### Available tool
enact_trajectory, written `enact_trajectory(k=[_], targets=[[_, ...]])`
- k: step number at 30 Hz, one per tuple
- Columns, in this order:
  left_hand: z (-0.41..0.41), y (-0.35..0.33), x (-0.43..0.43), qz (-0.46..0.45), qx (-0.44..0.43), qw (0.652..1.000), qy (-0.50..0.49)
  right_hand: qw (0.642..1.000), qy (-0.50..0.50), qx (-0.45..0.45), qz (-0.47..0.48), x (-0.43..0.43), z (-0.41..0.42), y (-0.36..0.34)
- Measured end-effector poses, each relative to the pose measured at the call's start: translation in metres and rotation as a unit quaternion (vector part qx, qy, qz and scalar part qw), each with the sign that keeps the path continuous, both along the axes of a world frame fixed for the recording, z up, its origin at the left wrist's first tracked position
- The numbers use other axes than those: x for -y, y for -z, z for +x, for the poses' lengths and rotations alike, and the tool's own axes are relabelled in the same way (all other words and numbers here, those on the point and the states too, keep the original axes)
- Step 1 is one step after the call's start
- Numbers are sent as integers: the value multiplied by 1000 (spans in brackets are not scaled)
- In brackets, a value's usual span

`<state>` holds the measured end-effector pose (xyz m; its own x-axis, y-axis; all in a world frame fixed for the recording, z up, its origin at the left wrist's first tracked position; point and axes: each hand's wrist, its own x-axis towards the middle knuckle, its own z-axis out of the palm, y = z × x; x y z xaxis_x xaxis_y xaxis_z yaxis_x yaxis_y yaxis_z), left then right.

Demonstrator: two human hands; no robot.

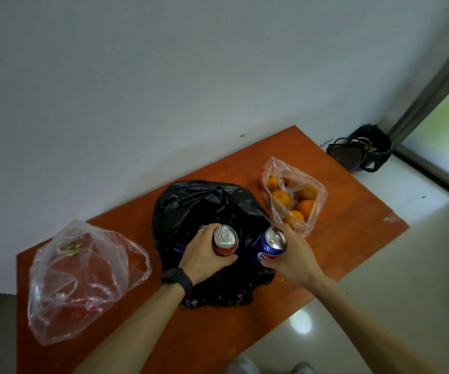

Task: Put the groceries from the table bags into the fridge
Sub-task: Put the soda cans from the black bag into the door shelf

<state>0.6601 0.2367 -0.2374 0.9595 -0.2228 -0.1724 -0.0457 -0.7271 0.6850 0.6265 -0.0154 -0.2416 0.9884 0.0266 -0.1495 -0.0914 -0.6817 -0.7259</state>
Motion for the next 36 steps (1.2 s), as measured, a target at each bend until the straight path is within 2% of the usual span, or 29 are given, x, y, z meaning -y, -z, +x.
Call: enact_trajectory(k=[5,12,19,26,36], targets=[[14,-50,83,-85,60,994,36,991,89,74,70,62,-28,-61],[6,-120,263,-192,94,959,184,950,230,195,79,198,-104,-142],[-55,-195,475,-250,150,898,330,880,359,306,53,357,-218,-211],[-148,-267,667,-329,180,829,416,803,444,397,-6,504,-329,-275],[-210,-344,876,-362,231,751,501,742,505,434,-74,675,-407,-331]])
